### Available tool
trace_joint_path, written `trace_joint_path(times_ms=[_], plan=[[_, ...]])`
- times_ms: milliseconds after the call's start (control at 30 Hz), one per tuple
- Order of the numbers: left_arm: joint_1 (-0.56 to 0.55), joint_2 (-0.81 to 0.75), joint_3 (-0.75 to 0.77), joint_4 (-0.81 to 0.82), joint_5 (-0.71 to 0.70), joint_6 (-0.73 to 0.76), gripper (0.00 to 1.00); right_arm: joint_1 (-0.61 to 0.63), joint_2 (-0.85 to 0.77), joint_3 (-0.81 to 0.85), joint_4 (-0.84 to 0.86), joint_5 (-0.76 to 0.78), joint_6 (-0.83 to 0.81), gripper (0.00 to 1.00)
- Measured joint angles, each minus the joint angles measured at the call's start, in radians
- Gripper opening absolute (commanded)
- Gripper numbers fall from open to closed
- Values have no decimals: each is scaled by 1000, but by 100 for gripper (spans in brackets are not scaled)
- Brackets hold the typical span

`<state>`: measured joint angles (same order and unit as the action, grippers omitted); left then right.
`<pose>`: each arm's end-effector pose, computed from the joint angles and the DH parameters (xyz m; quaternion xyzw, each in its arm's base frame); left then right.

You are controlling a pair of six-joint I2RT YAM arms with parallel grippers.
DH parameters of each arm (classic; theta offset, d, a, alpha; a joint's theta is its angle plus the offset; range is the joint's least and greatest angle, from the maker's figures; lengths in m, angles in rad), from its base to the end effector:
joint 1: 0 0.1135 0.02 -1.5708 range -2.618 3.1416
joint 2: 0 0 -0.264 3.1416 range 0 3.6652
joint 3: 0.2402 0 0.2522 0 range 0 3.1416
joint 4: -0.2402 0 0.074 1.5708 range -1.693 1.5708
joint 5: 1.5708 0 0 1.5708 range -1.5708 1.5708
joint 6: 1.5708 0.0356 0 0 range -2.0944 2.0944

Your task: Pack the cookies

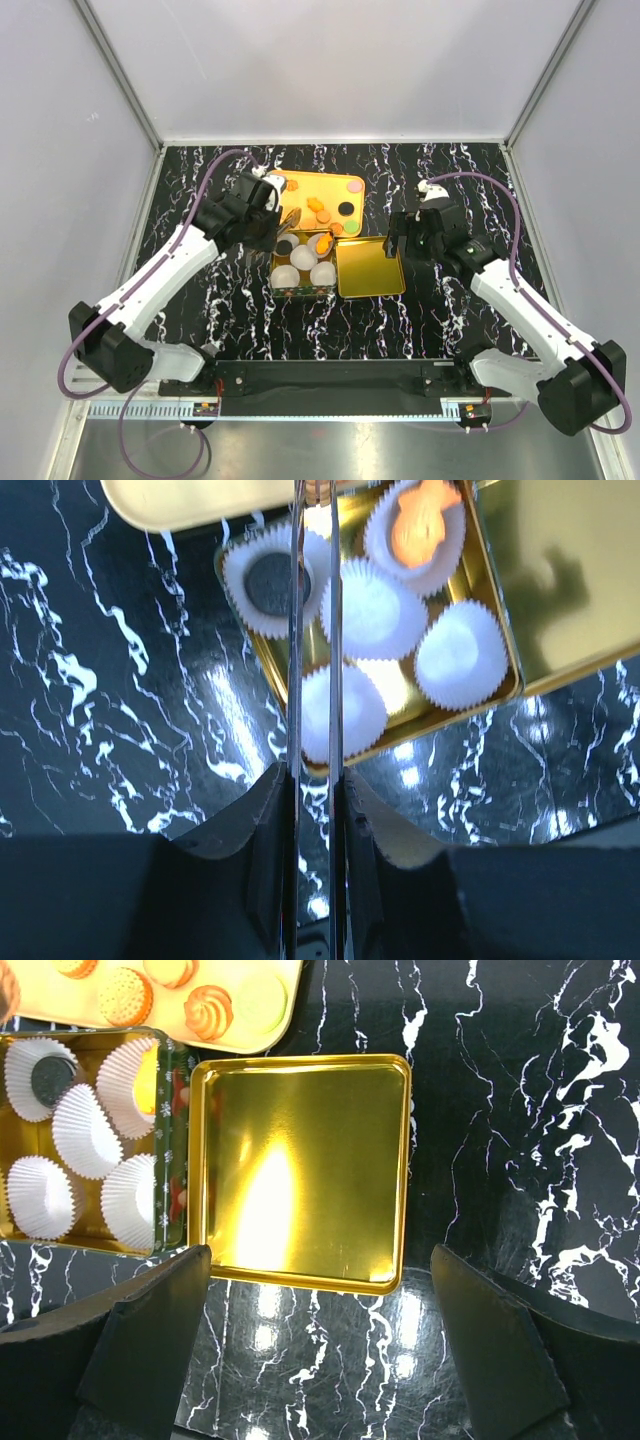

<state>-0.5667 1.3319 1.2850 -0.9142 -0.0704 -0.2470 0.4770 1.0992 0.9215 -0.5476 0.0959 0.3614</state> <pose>0.2272 -0.1416 0.3287 0.1413 0.9428 -0.0879 0.2888 0.2091 0.1042 0.2918 -0.0330 0.9105 0.1269 0.3921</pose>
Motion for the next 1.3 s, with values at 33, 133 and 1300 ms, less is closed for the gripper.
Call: trace_joint_path(times_ms=[33,133,1300], plan=[[-2,-14,-12,-6,5,3,24,0,3,0,0,2,0,100],[-4,-42,-36,-20,22,11,24,0,16,0,0,10,0,100],[-76,-109,-190,-37,87,18,29,0,28,0,-4,17,-3,100]])
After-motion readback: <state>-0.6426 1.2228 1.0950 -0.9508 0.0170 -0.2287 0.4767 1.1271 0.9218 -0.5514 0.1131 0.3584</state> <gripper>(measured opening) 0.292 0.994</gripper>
